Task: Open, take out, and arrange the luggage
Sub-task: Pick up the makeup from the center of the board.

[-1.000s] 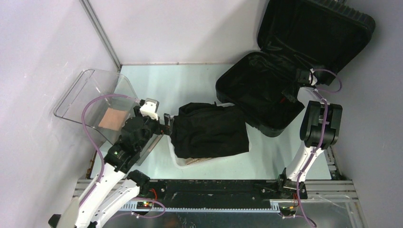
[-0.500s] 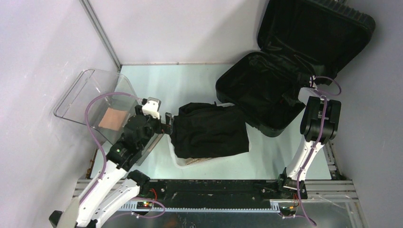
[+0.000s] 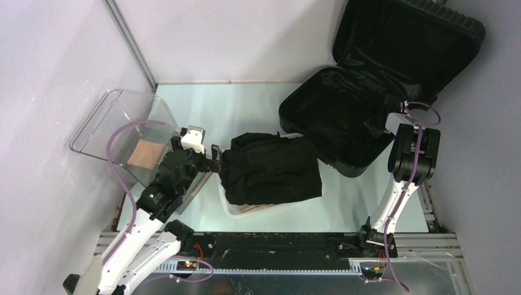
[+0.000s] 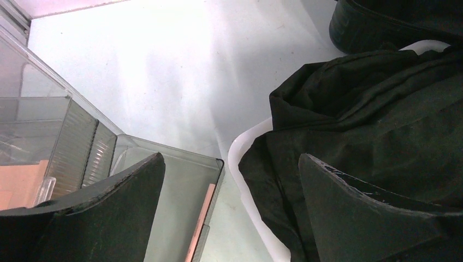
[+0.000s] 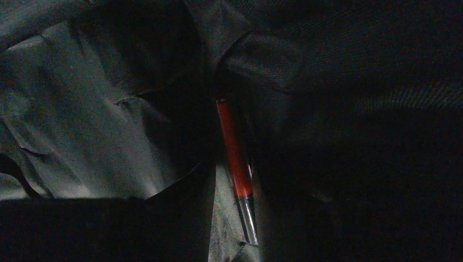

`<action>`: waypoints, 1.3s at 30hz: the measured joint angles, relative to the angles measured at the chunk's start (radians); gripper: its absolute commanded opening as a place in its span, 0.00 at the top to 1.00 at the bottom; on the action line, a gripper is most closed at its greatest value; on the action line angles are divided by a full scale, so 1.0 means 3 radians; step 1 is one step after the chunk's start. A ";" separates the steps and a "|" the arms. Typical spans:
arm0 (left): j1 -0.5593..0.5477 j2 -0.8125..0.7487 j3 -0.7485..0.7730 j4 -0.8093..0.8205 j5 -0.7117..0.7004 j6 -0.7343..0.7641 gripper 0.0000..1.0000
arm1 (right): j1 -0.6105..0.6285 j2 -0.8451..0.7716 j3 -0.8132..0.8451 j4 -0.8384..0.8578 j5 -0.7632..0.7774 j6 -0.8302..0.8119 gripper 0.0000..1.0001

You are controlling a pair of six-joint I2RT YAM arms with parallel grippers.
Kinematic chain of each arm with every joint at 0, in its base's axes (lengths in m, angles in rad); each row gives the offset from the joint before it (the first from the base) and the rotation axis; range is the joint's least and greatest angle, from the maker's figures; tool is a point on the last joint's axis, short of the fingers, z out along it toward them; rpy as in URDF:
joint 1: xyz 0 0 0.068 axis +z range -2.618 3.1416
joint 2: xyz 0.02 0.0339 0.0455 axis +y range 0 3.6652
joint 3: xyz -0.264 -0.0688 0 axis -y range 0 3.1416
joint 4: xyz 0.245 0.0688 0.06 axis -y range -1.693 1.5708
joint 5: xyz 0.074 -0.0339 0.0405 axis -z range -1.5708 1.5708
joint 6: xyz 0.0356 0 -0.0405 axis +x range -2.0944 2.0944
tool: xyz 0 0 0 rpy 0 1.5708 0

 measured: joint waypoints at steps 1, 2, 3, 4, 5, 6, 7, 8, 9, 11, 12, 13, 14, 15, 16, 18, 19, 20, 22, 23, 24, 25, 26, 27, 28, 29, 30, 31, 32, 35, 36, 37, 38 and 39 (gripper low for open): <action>-0.0001 -0.0005 0.0000 0.0000 -0.0009 0.0000 0.00 | 0.0000 0.0001 0.0001 -0.0001 0.0000 -0.0001 0.71; -0.0001 -0.0011 0.0000 0.0001 -0.0018 0.0003 0.00 | -0.0001 0.0004 0.0001 -0.0005 0.0001 -0.0003 0.72; 0.0000 -0.0013 0.0000 0.0000 -0.0027 0.0006 0.00 | -0.0004 0.0005 0.0004 -0.0014 0.0000 -0.0009 0.74; -0.0001 -0.0017 0.0000 0.0000 -0.0042 0.0018 0.00 | -0.0008 0.0006 0.0006 -0.0020 0.0000 -0.0013 0.75; -0.0001 -0.0018 0.0000 0.0000 -0.0051 0.0023 0.00 | -0.0009 0.0006 0.0006 -0.0029 0.0004 -0.0022 0.76; -0.0001 -0.0019 0.0000 0.0000 -0.0060 0.0024 0.00 | -0.0009 0.0006 0.0006 -0.0034 0.0009 -0.0031 0.76; -0.0001 -0.0020 0.0000 0.0000 -0.0066 0.0024 0.00 | -0.0009 0.0006 0.0006 -0.0039 0.0015 -0.0039 0.77; -0.0001 -0.0023 0.0000 0.0000 -0.0067 0.0025 0.00 | -0.0009 0.0006 0.0006 -0.0042 0.0019 -0.0046 0.77; -0.0001 -0.0024 0.0000 0.0000 -0.0067 0.0025 0.00 | -0.0009 0.0006 0.0008 -0.0045 0.0020 -0.0051 0.78; -0.0001 -0.0025 0.0000 0.0000 -0.0067 0.0025 0.00 | -0.0010 0.0006 0.0008 -0.0047 0.0023 -0.0062 0.80; -0.0001 -0.0025 0.0000 0.0000 -0.0067 0.0025 0.00 | -0.0010 0.0006 0.0008 -0.0050 0.0023 -0.0065 0.80; -0.0001 -0.0025 0.0000 0.0000 -0.0067 0.0025 0.00 | -0.0013 0.0006 0.0009 -0.0050 0.0019 -0.0072 0.80; -0.0001 -0.0025 0.0000 0.0000 -0.0067 0.0025 0.00 | -0.0014 0.0006 0.0009 -0.0050 0.0015 -0.0078 0.80; -0.0001 -0.0025 0.0000 0.0000 -0.0067 0.0025 0.00 | -0.0014 0.0006 0.0009 -0.0045 0.0005 -0.0099 0.80; -0.0001 -0.0024 0.0000 0.0000 -0.0067 0.0025 0.00 | -0.0017 0.0006 0.0009 -0.0039 -0.0011 -0.0125 0.81; -0.0001 -0.0019 0.0000 -0.0003 -0.0067 0.0025 0.00 | -0.0024 0.0006 0.0009 -0.0025 -0.0057 -0.0193 0.81; 0.0000 -0.0010 0.0000 -0.0003 -0.0067 0.0024 0.00 | -0.0028 0.0004 0.0009 -0.0024 -0.0074 -0.0223 0.81; -0.0001 0.0000 0.0000 -0.0004 -0.0066 0.0024 0.00 | -0.0031 0.0000 0.0009 -0.0024 -0.0092 -0.0264 0.82; -0.0001 0.0020 0.0000 -0.0011 -0.0061 0.0023 0.01 | -0.0028 -0.0028 0.0009 -0.0025 -0.0140 -0.0342 0.82; 0.0000 0.0029 0.0001 -0.0023 -0.0052 0.0022 0.02 | -0.0020 -0.0057 0.0009 -0.0029 -0.0173 -0.0395 0.82; -0.0001 0.0045 0.0004 -0.0045 -0.0036 0.0020 0.02 | -0.0011 -0.0095 0.0009 -0.0039 -0.0195 -0.0440 0.82; -0.0001 0.0056 0.0009 -0.0067 -0.0011 0.0018 0.03 | -0.0005 -0.0148 0.0008 -0.0064 -0.0188 -0.0504 0.82; 0.0000 0.0069 0.0024 -0.0103 0.0027 0.0015 0.04 | -0.0001 -0.0201 0.0008 -0.0092 -0.0197 -0.0547 0.83; -0.0001 0.0085 0.0045 -0.0131 0.0064 0.0010 0.04 | 0.0001 -0.0271 0.0006 -0.0099 -0.0221 -0.0585 0.83; -0.0001 0.0095 0.0066 -0.0151 0.0106 0.0003 0.05 | 0.0001 -0.0333 0.0006 -0.0098 -0.0242 -0.0613 0.83; -0.0001 0.0112 0.0102 -0.0182 0.0141 -0.0015 0.05 | 0.0001 -0.0418 0.0005 -0.0094 -0.0261 -0.0643 0.83; -0.0001 0.0134 0.0156 -0.0214 0.0196 -0.0032 0.06 | 0.0004 -0.0505 0.0004 -0.0092 -0.0277 -0.0671 0.83; -0.0001 0.0153 0.0215 -0.0239 0.0228 -0.0048 0.07 | 0.0009 -0.0600 0.0001 -0.0086 -0.0299 -0.0698 0.84; -0.0001 0.0170 0.0280 -0.0264 0.0267 -0.0071 0.08 | 0.0014 -0.0696 -0.0001 -0.0078 -0.0322 -0.0716 0.84; -0.0001 0.0239 0.0542 -0.0350 0.0412 -0.0195 0.10 | 0.0043 -0.0975 -0.0027 -0.0065 -0.0394 -0.0740 0.83; 0.0000 0.0261 0.0619 -0.0362 0.0467 -0.0243 0.11 | 0.0056 -0.1053 -0.0045 -0.0060 -0.0422 -0.0741 0.83; -0.0001 0.0284 0.0693 -0.0376 0.0523 -0.0291 0.11 | 0.0080 -0.1139 -0.0075 -0.0051 -0.0458 -0.0740 0.83; -0.0001 0.0315 0.0785 -0.0389 0.0591 -0.0362 0.12 | 0.0111 -0.1226 -0.0117 -0.0042 -0.0498 -0.0739 0.83; -0.0001 0.0350 0.0862 -0.0397 0.0665 -0.0422 0.12 | 0.0153 -0.1314 -0.0172 -0.0036 -0.0540 -0.0738 0.83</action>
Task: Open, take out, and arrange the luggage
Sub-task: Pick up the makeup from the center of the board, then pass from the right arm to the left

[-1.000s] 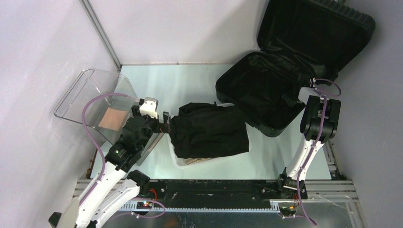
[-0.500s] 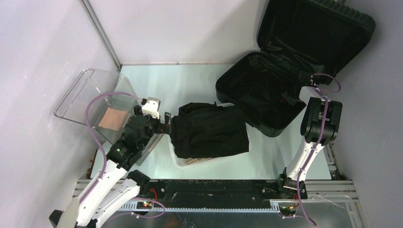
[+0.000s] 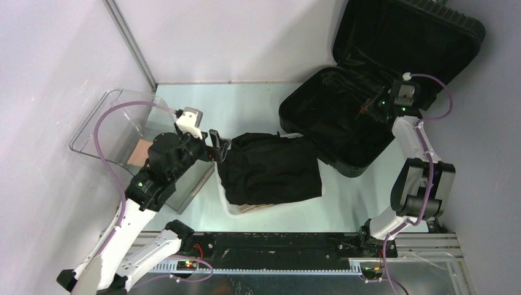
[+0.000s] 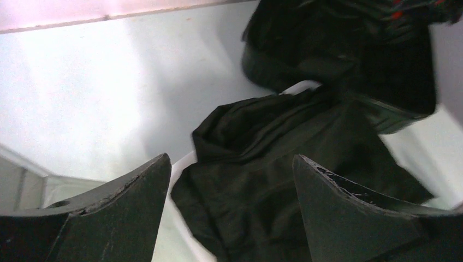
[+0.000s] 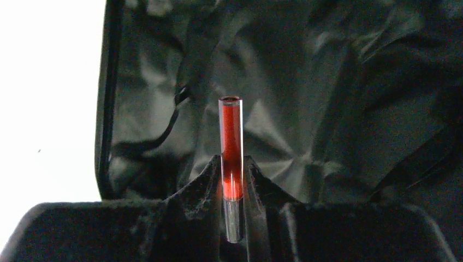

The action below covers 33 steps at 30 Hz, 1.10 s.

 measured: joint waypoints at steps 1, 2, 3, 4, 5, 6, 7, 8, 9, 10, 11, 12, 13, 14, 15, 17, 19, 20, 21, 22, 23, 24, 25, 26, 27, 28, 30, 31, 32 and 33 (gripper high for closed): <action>0.0001 0.0048 0.0090 -0.0014 0.0078 -0.0074 0.12 | 0.0050 -0.0089 -0.0070 0.0015 -0.0045 0.0003 0.83; 0.0000 0.0083 0.0160 -0.0019 0.0144 -0.0139 0.13 | 0.0099 -0.0161 -0.0136 0.0027 -0.0083 0.0006 0.83; 0.0000 0.0123 0.0230 -0.0022 0.0209 -0.0214 0.14 | 0.0177 -0.0270 -0.0251 0.0056 -0.0128 0.0025 0.83; 0.0000 0.0169 0.0300 -0.0034 0.0272 -0.0291 0.14 | 0.0259 -0.0374 -0.0354 0.0062 -0.0174 0.0037 0.83; 0.0001 0.0206 0.0348 -0.0041 0.0324 -0.0367 0.15 | 0.0329 -0.0463 -0.0431 0.0062 -0.0211 0.0042 0.83; 0.0000 0.0238 0.0390 -0.0048 0.0361 -0.0441 0.16 | 0.0434 -0.0581 -0.0551 0.0097 -0.0264 0.0052 0.83; 0.0001 0.0276 0.0434 -0.0064 0.0412 -0.0542 0.16 | 0.0532 -0.0679 -0.0635 0.0114 -0.0298 0.0060 0.83; 0.0000 0.0313 0.0476 -0.0074 0.0464 -0.0649 0.17 | 0.0643 -0.0810 -0.0741 0.0132 -0.0333 0.0062 0.84; 0.0001 0.0352 0.0512 -0.0078 0.0515 -0.0764 0.17 | 0.0755 -0.0919 -0.0823 0.0145 -0.0374 0.0065 0.84; 0.0001 0.0387 0.0543 -0.0072 0.0582 -0.0881 0.17 | 0.0900 -0.1066 -0.0930 0.0206 -0.0406 0.0066 0.84; 0.0000 0.0426 0.0562 -0.0048 0.0651 -0.1033 0.17 | 0.1073 -0.1212 -0.1030 0.0267 -0.0439 0.0067 0.84; 0.0001 0.0449 0.0562 -0.0010 0.0715 -0.1137 0.17 | 0.1211 -0.1330 -0.1099 0.0315 -0.0470 0.0071 0.84; 0.0000 0.0481 0.0561 0.0034 0.0807 -0.1284 0.17 | 0.1420 -0.1474 -0.1184 0.0406 -0.0500 0.0086 0.84; 0.0000 0.0509 0.0553 0.0090 0.0896 -0.1413 0.18 | 0.1572 -0.1574 -0.1227 0.0460 -0.0533 0.0094 0.84; 0.0000 0.0535 0.0544 0.0160 0.0982 -0.1546 0.18 | 0.1729 -0.1658 -0.1258 0.0519 -0.0552 0.0118 0.84; 0.0001 0.0591 0.0511 0.0337 0.1142 -0.1770 0.18 | 0.2028 -0.1808 -0.1296 0.0662 -0.0556 0.0156 0.84; 0.0000 0.0651 0.0495 0.0473 0.1280 -0.1916 0.19 | 0.2312 -0.1925 -0.1311 0.0830 -0.0528 0.0200 0.84; 0.0000 0.0684 0.0493 0.0537 0.1331 -0.1970 0.21 | 0.2467 -0.1971 -0.1315 0.0918 -0.0505 0.0216 0.84; 0.0000 0.0722 0.0493 0.0618 0.1405 -0.2019 0.22 | 0.2586 -0.2000 -0.1317 0.0987 -0.0484 0.0237 0.84; 0.0000 0.0755 0.0493 0.0687 0.1466 -0.2070 0.23 | 0.2728 -0.2027 -0.1319 0.1073 -0.0458 0.0251 0.84; 0.0000 0.0783 0.0493 0.0753 0.1516 -0.2098 0.24 | 0.2861 -0.2042 -0.1319 0.1151 -0.0426 0.0267 0.84; 0.0000 0.0814 0.0493 0.0829 0.1574 -0.2132 0.27 | 0.2982 -0.2050 -0.1319 0.1221 -0.0403 0.0280 0.84; 0.0000 0.0837 0.0492 0.0894 0.1625 -0.2160 0.30 | 0.3084 -0.2055 -0.1320 0.1279 -0.0371 0.0298 0.84; -0.0001 0.0856 0.0492 0.0949 0.1661 -0.2187 0.32 | 0.3168 -0.2056 -0.1322 0.1335 -0.0331 0.0309 0.84; -0.0004 0.0874 0.0490 0.1010 0.1708 -0.2211 0.37 | 0.3225 -0.2059 -0.1326 0.1373 -0.0301 0.0324 0.84; -0.0008 0.0893 0.0484 0.1074 0.1746 -0.2241 0.38 | 0.3286 -0.2060 -0.1331 0.1410 -0.0263 0.0336 0.84; -0.0020 0.0924 0.0458 0.1184 0.1829 -0.2284 0.43 | 0.3381 -0.2060 -0.1338 0.1472 -0.0203 0.0355 0.84; -0.0028 0.0944 0.0441 0.1237 0.1872 -0.2313 0.44 | 0.3417 -0.2060 -0.1340 0.1494 -0.0177 0.0360 0.83; -0.0038 0.0966 0.0430 0.1272 0.1911 -0.2330 0.44 | 0.3441 -0.2060 -0.1343 0.1512 -0.0155 0.0366 0.83; -0.0050 0.0996 0.0412 0.1328 0.1953 -0.2352 0.45 | 0.3466 -0.2060 -0.1344 0.1534 -0.0132 0.0379 0.83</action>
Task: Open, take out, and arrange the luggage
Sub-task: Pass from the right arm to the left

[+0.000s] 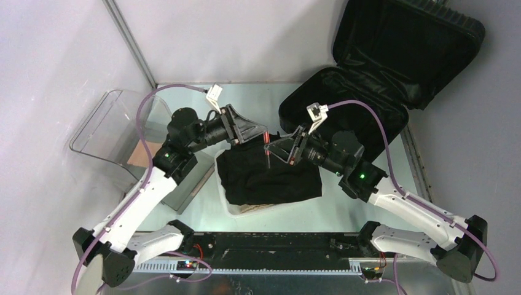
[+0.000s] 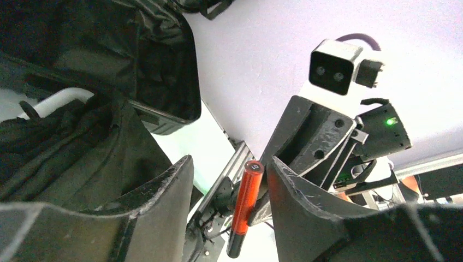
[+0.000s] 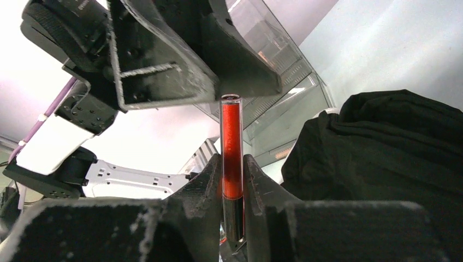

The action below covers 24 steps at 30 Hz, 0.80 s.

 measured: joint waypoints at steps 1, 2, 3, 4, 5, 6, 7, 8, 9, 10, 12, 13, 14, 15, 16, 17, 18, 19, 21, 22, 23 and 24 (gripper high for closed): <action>-0.0015 0.0033 -0.0015 0.0042 0.0039 -0.0011 0.46 | 0.0017 0.0000 0.0000 0.0011 0.0015 0.0011 0.83; -0.0031 0.0061 -0.0022 0.0052 0.0066 -0.0032 0.48 | 0.0028 0.0000 0.0000 0.0018 0.0029 0.0020 0.83; -0.0045 0.0085 -0.0023 0.0064 0.0095 -0.0038 0.51 | 0.0036 0.0000 0.0000 0.0022 0.0045 0.0031 0.83; -0.0060 0.0106 -0.0029 0.0093 0.0118 -0.0050 0.58 | 0.0043 0.0000 -0.0003 0.0022 0.0058 0.0036 0.83; -0.0076 0.0117 -0.0042 0.0120 0.0137 -0.0057 0.61 | 0.0048 0.0000 -0.0005 0.0020 0.0070 0.0039 0.83; -0.0089 0.0118 -0.0060 0.0148 0.0153 -0.0076 0.69 | 0.0048 0.0000 -0.0005 0.0019 0.0080 0.0043 0.83; -0.0100 0.0118 -0.0078 0.0197 0.0177 -0.0086 0.73 | 0.0048 0.0000 -0.0006 0.0009 0.0088 0.0050 0.83; -0.0109 0.0118 -0.0084 0.0220 0.0200 -0.0100 0.83 | 0.0048 0.0000 -0.0008 0.0005 0.0093 0.0051 0.83; -0.0117 0.0120 -0.0086 0.0253 0.0214 -0.0112 0.88 | 0.0050 0.0001 -0.0011 0.0000 0.0103 0.0058 0.83; -0.0123 0.0118 -0.0088 0.0275 0.0228 -0.0112 0.97 | 0.0050 0.0000 -0.0013 -0.0001 0.0108 0.0061 0.82; -0.0125 0.0118 -0.0089 0.0292 0.0234 -0.0117 1.00 | 0.0051 0.0000 -0.0013 -0.0001 0.0135 0.0071 0.79; -0.0123 0.0120 -0.0089 0.0303 0.0235 -0.0120 1.00 | 0.0051 0.0000 -0.0013 0.0000 0.0144 0.0078 0.75; -0.0125 0.0120 -0.0089 0.0306 0.0237 -0.0121 1.00 | 0.0051 0.0000 -0.0013 -0.0001 0.0149 0.0086 0.73; -0.0125 0.0120 -0.0089 0.0308 0.0235 -0.0120 1.00 | 0.0051 0.0000 -0.0013 -0.0001 0.0151 0.0094 0.65; -0.0125 0.0120 -0.0089 0.0308 0.0235 -0.0120 1.00 | 0.0051 0.0000 -0.0013 -0.0001 0.0155 0.0100 0.61; -0.0125 0.0120 -0.0089 0.0305 0.0235 -0.0120 1.00 | 0.0052 0.0000 -0.0013 -0.0008 0.0158 0.0108 0.52; -0.0125 0.0118 -0.0089 0.0305 0.0235 -0.0118 1.00 | 0.0053 0.0000 -0.0013 -0.0022 0.0167 0.0113 0.47; -0.0125 0.0118 -0.0089 0.0290 0.0231 -0.0113 1.00 | 0.0053 -0.0003 -0.0013 -0.0048 0.0169 0.0114 0.39; -0.0125 0.0108 -0.0083 0.0188 0.0198 -0.0033 1.00 | 0.0053 -0.0024 -0.0014 -0.0132 0.0177 0.0100 0.24; -0.0123 0.0103 -0.0072 0.0097 0.0169 0.0033 1.00 | 0.0053 -0.0046 -0.0015 -0.0183 0.0183 0.0104 0.19; -0.0123 0.0099 -0.0036 -0.0061 0.0116 0.0136 1.00 | 0.0055 -0.0085 -0.0017 -0.0264 0.0206 0.0088 0.13; -0.0117 0.0099 0.0013 -0.0212 0.0057 0.0240 1.00 | 0.0055 -0.0144 -0.0019 -0.0364 0.0233 0.0060 0.12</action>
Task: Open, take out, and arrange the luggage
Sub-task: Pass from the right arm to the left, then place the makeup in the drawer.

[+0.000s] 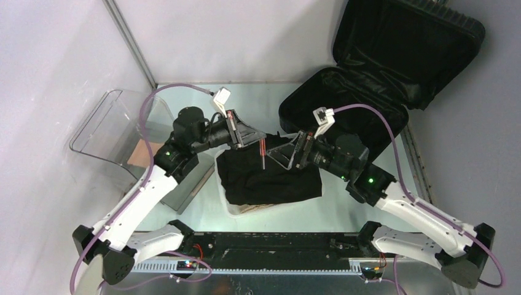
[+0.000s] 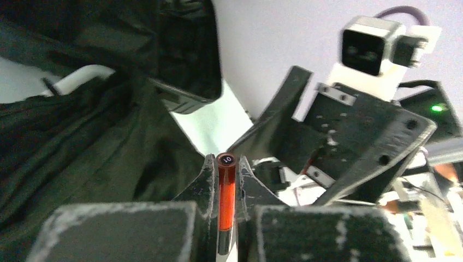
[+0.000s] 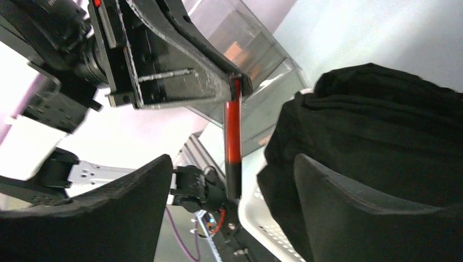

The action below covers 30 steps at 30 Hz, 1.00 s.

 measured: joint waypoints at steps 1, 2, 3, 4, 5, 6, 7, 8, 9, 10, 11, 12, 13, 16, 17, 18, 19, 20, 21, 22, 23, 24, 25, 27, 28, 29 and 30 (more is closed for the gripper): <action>0.0006 0.0000 0.0057 -0.0149 -0.0067 0.0108 1.00 | 0.0000 -0.0067 0.0000 -0.0102 0.0033 -0.0024 0.03; 0.0018 -0.0003 0.0146 -0.0352 -0.0156 0.0262 1.00 | 0.0000 -0.0153 0.0000 -0.0210 0.0085 -0.0037 0.01; 0.0025 -0.0015 0.0214 -0.0486 -0.0256 0.0399 1.00 | 0.0000 -0.0225 0.0000 -0.0292 0.0121 -0.0033 0.01; 0.0034 -0.0034 0.0284 -0.0641 -0.0376 0.0547 1.00 | 0.0000 -0.0319 0.0000 -0.0401 0.0173 -0.0039 0.01; 0.0041 -0.0076 0.0352 -0.0806 -0.0530 0.0741 1.00 | -0.0001 -0.0407 0.0000 -0.0498 0.0212 -0.0036 0.01; 0.0046 -0.0148 0.0409 -0.0988 -0.0755 0.0968 1.00 | -0.0001 -0.0509 -0.0003 -0.0598 0.0256 -0.0029 0.00; 0.0048 -0.0207 0.0434 -0.1087 -0.0891 0.1113 1.00 | -0.0001 -0.0579 -0.0009 -0.0656 0.0284 -0.0025 0.00; 0.0050 -0.0281 0.0451 -0.1209 -0.1087 0.1287 1.00 | -0.0001 -0.0655 -0.0025 -0.0701 0.0319 -0.0025 0.00; 0.0051 -0.0364 0.0458 -0.1322 -0.1288 0.1476 1.00 | -0.0001 -0.0734 -0.0050 -0.0746 0.0360 -0.0027 0.00; 0.0053 -0.0439 0.0459 -0.1425 -0.1467 0.1645 1.00 | -0.0001 -0.0795 -0.0071 -0.0783 0.0388 -0.0028 0.00; 0.0053 -0.0505 0.0458 -0.1522 -0.1645 0.1829 1.00 | -0.0001 -0.0872 -0.0103 -0.0824 0.0426 -0.0028 0.00; 0.0053 -0.0548 0.0458 -0.1596 -0.1801 0.1981 1.00 | -0.0005 -0.0922 -0.0130 -0.0858 0.0458 -0.0027 0.00; 0.0053 -0.0586 0.0456 -0.1676 -0.1990 0.2196 1.00 | -0.0024 -0.0988 -0.0168 -0.0898 0.0495 -0.0011 0.00; 0.0056 -0.0613 0.0375 -0.1787 -0.2430 0.2724 1.00 | -0.0123 -0.1132 -0.0305 -0.0982 0.0524 0.0074 0.00; 0.0057 -0.0609 0.0320 -0.1811 -0.2569 0.2871 1.00 | -0.0172 -0.1171 -0.0360 -0.1017 0.0520 0.0106 0.01; 0.0060 -0.0590 0.0256 -0.1822 -0.2679 0.2995 1.00 | -0.0207 -0.1203 -0.0395 -0.1052 0.0509 0.0128 0.01; 0.0062 -0.0565 0.0170 -0.1826 -0.2801 0.3114 1.00 | -0.0253 -0.1233 -0.0434 -0.1080 0.0491 0.0150 0.02; 0.0067 -0.0525 0.0064 -0.1831 -0.2940 0.3231 1.00 | -0.0304 -0.1250 -0.0464 -0.1110 0.0454 0.0158 0.02; 0.0080 -0.0492 -0.0037 -0.1835 -0.3047 0.3324 1.00 | -0.0333 -0.1255 -0.0477 -0.1132 0.0426 0.0168 0.02; 0.0100 -0.0430 -0.0142 -0.1822 -0.3146 0.3408 1.00 | -0.0365 -0.1256 -0.0486 -0.1162 0.0384 0.0177 0.02; 0.0135 -0.0365 -0.0253 -0.1804 -0.3226 0.3479 1.00 | -0.0393 -0.1263 -0.0492 -0.1186 0.0341 0.0179 0.02; 0.0184 -0.0296 -0.0370 -0.1789 -0.3298 0.3546 1.00 | -0.0418 -0.1269 -0.0493 -0.1212 0.0312 0.0181 0.02; 0.0235 -0.0252 -0.0453 -0.1775 -0.3347 0.3581 1.00 | -0.0435 -0.1275 -0.0493 -0.1226 0.0285 0.0182 0.02; 0.0394 -0.0154 -0.0584 -0.1747 -0.3365 0.3621 1.00 | -0.0472 -0.1292 -0.0495 -0.1270 0.0237 0.0175 0.02; 0.0472 -0.0109 -0.0619 -0.1729 -0.3353 0.3621 0.99 | -0.0491 -0.1305 -0.0497 -0.1284 0.0220 0.0172 0.02; 0.0533 -0.0070 -0.0637 -0.1706 -0.3342 0.3609 0.95 | -0.0511 -0.1317 -0.0498 -0.1298 0.0203 0.0165 0.02; 0.0565 -0.0042 -0.0642 -0.1689 -0.3326 0.3599 0.94 | -0.0537 -0.1333 -0.0498 -0.1312 0.0177 0.0159 0.02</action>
